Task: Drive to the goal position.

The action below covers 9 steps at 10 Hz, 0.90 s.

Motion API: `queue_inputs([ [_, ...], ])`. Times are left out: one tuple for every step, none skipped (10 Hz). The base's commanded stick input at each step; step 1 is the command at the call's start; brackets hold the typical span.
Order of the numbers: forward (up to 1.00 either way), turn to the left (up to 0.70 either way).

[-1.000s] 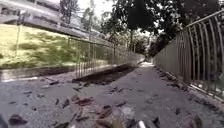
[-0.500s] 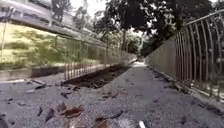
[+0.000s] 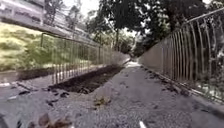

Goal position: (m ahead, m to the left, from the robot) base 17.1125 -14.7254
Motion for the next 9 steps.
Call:
queue_inputs([
  [0.5,0.0],
  [0.5,0.0],
  [0.5,0.0],
  [0.5,0.0],
  [0.5,-0.17],
  [0.5,-0.5],
  [0.5,-0.5],
  [0.5,-0.5],
  [0.5,-0.4],
])
